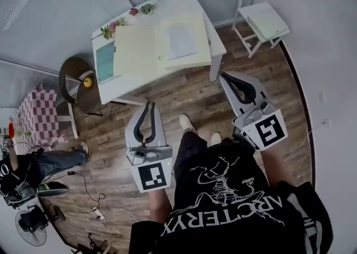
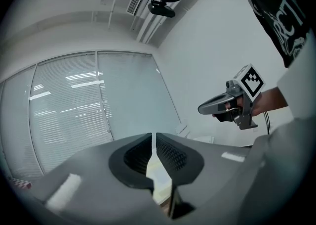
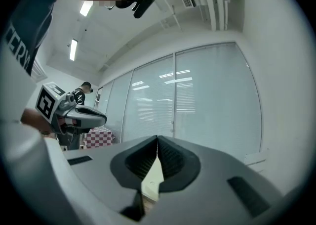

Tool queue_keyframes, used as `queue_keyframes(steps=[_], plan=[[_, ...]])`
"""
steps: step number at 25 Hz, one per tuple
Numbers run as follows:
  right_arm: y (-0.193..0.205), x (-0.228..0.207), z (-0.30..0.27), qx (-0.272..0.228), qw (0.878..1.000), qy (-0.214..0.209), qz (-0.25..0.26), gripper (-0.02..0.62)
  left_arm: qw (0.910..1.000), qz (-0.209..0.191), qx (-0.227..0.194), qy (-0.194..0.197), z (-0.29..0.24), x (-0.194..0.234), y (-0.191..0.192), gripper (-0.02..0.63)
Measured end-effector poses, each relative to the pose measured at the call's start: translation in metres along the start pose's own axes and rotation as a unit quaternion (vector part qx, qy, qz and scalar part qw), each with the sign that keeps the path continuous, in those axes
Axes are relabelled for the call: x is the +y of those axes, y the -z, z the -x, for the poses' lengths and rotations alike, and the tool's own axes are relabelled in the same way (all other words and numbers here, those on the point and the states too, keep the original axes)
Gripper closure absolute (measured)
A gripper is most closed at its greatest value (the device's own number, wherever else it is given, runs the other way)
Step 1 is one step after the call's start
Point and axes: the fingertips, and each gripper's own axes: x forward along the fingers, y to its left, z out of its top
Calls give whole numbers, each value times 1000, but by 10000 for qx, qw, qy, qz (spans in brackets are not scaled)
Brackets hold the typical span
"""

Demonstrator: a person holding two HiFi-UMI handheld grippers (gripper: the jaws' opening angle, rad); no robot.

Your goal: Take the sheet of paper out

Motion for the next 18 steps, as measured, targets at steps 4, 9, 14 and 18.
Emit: queue_keyframes(steps=[4, 9, 14, 18], plan=[[12, -27, -36, 94, 9999, 34, -98, 583, 9998, 123, -85, 91, -46, 15, 5, 583], [32, -66, -104, 252, 9994, 190, -115, 583, 9975, 346, 241, 569, -131, 39, 48, 475], [33, -113, -183, 545, 9972, 505, -109, 583, 9805, 1065, 525, 1565, -240, 65, 119, 306], [32, -138, -227, 662, 9942, 833, -122, 583, 9327, 2396, 1437, 2281, -314, 59, 218, 220]])
